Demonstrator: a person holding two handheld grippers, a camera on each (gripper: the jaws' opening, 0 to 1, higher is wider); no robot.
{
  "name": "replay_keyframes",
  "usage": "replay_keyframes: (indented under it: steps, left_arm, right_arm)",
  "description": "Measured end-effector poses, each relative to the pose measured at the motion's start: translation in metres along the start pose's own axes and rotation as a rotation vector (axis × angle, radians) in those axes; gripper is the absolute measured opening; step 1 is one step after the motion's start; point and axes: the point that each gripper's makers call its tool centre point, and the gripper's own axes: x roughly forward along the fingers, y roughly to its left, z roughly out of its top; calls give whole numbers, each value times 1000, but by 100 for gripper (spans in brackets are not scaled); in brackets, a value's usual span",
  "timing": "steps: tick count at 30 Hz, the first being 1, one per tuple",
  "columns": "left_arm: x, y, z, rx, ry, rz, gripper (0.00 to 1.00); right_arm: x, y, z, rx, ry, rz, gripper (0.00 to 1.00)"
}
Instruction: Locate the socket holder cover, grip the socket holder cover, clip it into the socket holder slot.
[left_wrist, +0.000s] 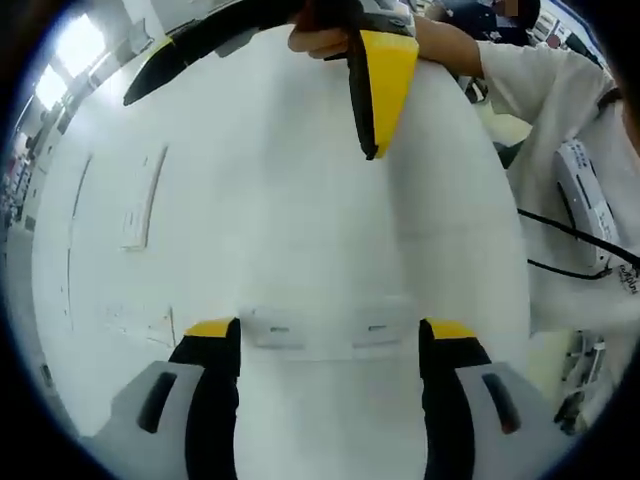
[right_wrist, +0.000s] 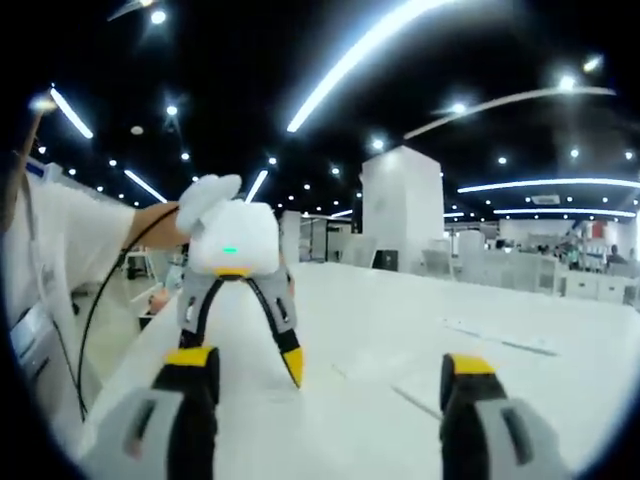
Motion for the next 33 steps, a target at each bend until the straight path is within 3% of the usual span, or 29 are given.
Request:
replay_keyframes:
  steps: [33]
  left_arm:
    - [-3,7,1,0,77,37,66]
  right_arm:
    - [5,13,-20,-48,97,53,88]
